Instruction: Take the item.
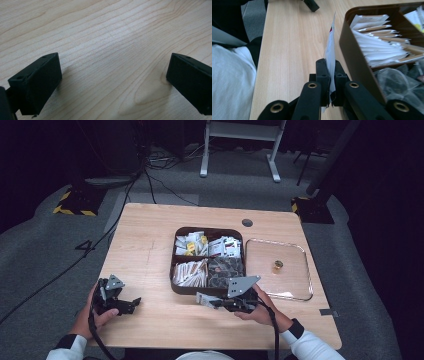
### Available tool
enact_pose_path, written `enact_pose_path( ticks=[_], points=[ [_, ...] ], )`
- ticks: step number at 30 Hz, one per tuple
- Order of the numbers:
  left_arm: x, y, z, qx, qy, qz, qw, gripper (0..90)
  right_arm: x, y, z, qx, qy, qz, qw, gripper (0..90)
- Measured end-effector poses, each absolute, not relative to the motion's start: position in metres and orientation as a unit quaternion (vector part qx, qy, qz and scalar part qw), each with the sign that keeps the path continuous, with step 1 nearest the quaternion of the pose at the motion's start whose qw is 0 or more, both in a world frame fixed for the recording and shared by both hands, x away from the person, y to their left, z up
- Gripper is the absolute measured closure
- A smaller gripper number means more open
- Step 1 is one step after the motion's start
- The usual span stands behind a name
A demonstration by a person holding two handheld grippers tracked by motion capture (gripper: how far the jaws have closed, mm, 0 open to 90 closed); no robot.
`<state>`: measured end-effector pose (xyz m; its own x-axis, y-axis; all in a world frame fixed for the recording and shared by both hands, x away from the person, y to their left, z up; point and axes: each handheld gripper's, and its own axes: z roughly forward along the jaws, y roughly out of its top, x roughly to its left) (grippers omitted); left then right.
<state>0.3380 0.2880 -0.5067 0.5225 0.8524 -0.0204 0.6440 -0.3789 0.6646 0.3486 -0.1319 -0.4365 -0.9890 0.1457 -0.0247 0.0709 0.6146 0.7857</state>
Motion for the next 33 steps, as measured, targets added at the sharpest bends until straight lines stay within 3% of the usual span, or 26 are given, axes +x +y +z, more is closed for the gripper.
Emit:
enact_pose_path(
  ticks=[22, 33],
  points=[
    [0.338, 0.288, -0.507, 0.814, 0.460, 0.165, 0.315, 0.3, 0.338, -0.124, -0.456, 0.037, 0.916, 0.400, 0.020, 84.3],
    [0.338, 0.288, -0.507, 0.813, 0.460, 0.165, 0.315, 0.3, 0.352, -0.140, -0.445, 0.083, 0.906, 0.412, 0.050, 59.5]
  ],
)
